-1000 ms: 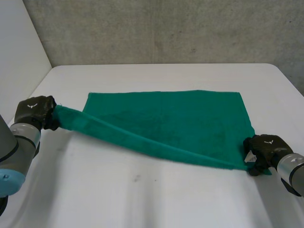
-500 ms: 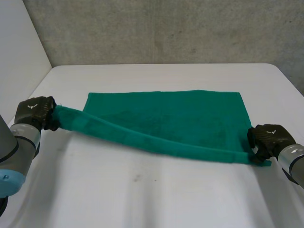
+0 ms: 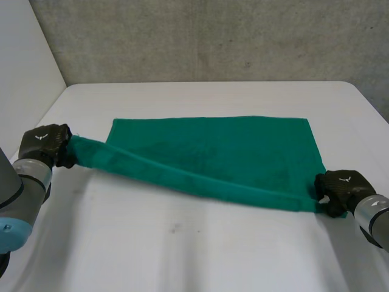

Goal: Fold the towel.

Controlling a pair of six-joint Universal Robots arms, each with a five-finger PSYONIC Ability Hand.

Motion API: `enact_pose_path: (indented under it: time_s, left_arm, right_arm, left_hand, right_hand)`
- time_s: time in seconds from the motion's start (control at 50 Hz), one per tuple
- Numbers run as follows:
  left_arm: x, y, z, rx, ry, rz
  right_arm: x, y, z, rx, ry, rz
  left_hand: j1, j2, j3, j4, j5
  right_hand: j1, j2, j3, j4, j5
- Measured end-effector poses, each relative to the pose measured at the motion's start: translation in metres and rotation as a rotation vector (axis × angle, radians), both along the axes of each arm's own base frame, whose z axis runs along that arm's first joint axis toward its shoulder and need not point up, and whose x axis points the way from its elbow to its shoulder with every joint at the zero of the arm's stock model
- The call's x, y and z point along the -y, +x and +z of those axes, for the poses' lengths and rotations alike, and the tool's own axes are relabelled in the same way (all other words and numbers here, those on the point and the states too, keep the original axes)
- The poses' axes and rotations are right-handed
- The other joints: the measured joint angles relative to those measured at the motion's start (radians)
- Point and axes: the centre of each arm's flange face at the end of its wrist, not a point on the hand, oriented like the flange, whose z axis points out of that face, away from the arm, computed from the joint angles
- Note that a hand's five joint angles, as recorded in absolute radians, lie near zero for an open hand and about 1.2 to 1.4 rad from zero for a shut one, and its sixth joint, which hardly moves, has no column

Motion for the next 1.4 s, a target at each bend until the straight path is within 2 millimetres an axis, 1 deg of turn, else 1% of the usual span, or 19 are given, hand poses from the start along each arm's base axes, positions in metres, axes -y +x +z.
enact_pose_path:
  time_s: [0.26,0.28,0.32,0.38,0.56,0.64,0.7,0.76,0.78,0.82,0.9,0.96,0.98,1.0,1.02,1.1,1.16,1.24,1.4]
  left_arm:
    - [-0.01,-0.001,-0.004,0.008,0.037,-0.007]
    - [-0.019,0.0,-0.005,0.021,0.068,-0.01]
    - [-0.021,0.001,-0.005,0.026,0.076,-0.011]
    - [-0.037,0.006,-0.005,0.059,0.146,-0.021]
    - [-0.074,0.022,0.004,0.05,0.325,-0.096]
    - [-0.082,0.021,0.008,0.02,0.348,-0.145]
    - [-0.082,0.019,0.011,0.009,0.332,-0.169]
    - [-0.076,0.017,0.015,0.008,0.296,-0.181]
    - [-0.071,0.016,0.018,0.01,0.268,-0.185]
    - [-0.068,0.015,0.019,0.011,0.25,-0.189]
    - [-0.049,0.001,0.019,0.023,0.171,-0.224]
    - [-0.049,0.001,0.019,0.023,0.171,-0.224]
    - [-0.032,-0.014,0.017,0.039,0.105,-0.229]
    - [-0.02,-0.024,0.014,0.049,0.064,-0.218]
    - [-0.009,-0.033,0.011,0.057,0.032,-0.198]
    - [0.014,-0.048,0.002,0.072,-0.016,-0.142]
    - [0.024,-0.055,-0.003,0.078,-0.03,-0.12]
    - [0.049,-0.068,-0.019,0.086,-0.048,-0.092]
    - [0.081,-0.074,-0.035,0.086,-0.093,-0.048]
  right_arm:
    - [-0.001,-0.001,0.015,-0.02,-0.036,0.0]
    - [-0.008,-0.001,0.027,-0.056,-0.041,0.022]
    - [-0.011,-0.001,0.032,-0.072,-0.042,0.031]
    - [-0.026,-0.007,0.05,-0.169,-0.015,0.075]
    - [-0.053,-0.022,0.069,-0.382,0.097,0.185]
    - [-0.049,-0.023,0.074,-0.412,0.077,0.203]
    - [-0.036,-0.023,0.078,-0.404,0.025,0.183]
    - [-0.018,-0.022,0.078,-0.38,-0.028,0.155]
    - [-0.006,-0.02,0.077,-0.362,-0.056,0.139]
    - [0.001,-0.019,0.075,-0.35,-0.072,0.13]
    - [0.027,-0.006,0.069,-0.325,-0.129,0.115]
    - [0.027,-0.006,0.069,-0.325,-0.129,0.115]
    - [0.033,-0.002,0.068,-0.324,-0.146,0.11]
    - [0.057,0.011,0.064,-0.322,-0.21,0.095]
    - [0.068,0.016,0.061,-0.321,-0.237,0.087]
    - [0.09,0.025,0.054,-0.314,-0.289,0.074]
    - [0.1,0.028,0.05,-0.307,-0.309,0.07]
    - [0.126,0.036,0.04,-0.276,-0.354,0.052]
    - [0.156,0.04,0.025,-0.252,-0.391,0.013]
  left_hand:
    - [0.0,0.0,0.0,0.0,0.0]
    - [0.0,0.0,0.0,0.0,0.0]
    - [0.0,0.0,0.0,0.0,0.0]
    - [0.0,0.0,0.0,0.0,0.0]
    - [0.0,0.0,0.0,0.0,0.0]
    - [0.0,0.0,0.0,0.0,0.0]
    - [0.0,0.0,0.0,0.0,0.0]
    - [0.0,0.0,0.0,0.0,0.0]
    - [0.0,0.0,0.0,0.0,0.0]
    - [0.0,0.0,0.0,0.0,0.0]
    - [0.0,0.0,0.001,0.0,0.0]
    - [0.0,0.0,0.001,0.0,0.0]
    - [0.0,0.0,0.001,0.0,0.0]
    - [0.0,0.0,0.001,0.0,0.0]
    - [0.0,0.001,0.001,0.0,0.0]
    - [0.0,0.001,0.001,0.0,0.0]
    - [0.0,0.001,0.001,0.0,0.0]
    - [0.0,0.001,0.001,0.0,0.0]
    - [0.0,0.001,0.001,0.0,0.0]
  right_hand:
    - [0.1,0.049,0.003,0.007,0.008]
    - [0.104,0.049,0.003,0.007,0.008]
    - [0.104,0.049,0.003,0.007,0.008]
    - [0.107,0.049,0.003,0.007,0.008]
    - [0.118,0.049,0.003,0.007,0.008]
    - [0.118,0.049,0.007,0.007,0.008]
    - [0.118,0.049,0.007,0.007,0.008]
    - [0.128,0.049,0.007,0.007,0.008]
    - [0.129,0.049,0.007,0.007,0.008]
    - [0.129,0.049,0.007,0.007,0.008]
    - [0.133,0.049,0.007,0.007,0.008]
    - [0.133,0.049,0.007,0.007,0.008]
    - [0.133,0.049,0.007,0.007,0.008]
    - [0.133,0.049,0.007,0.007,0.008]
    - [0.133,0.049,0.007,0.007,0.008]
    - [0.133,0.049,0.007,0.007,0.008]
    - [0.133,0.049,0.007,0.007,0.008]
    - [0.133,0.049,0.007,0.007,0.008]
    - [0.134,0.049,0.007,0.007,0.008]
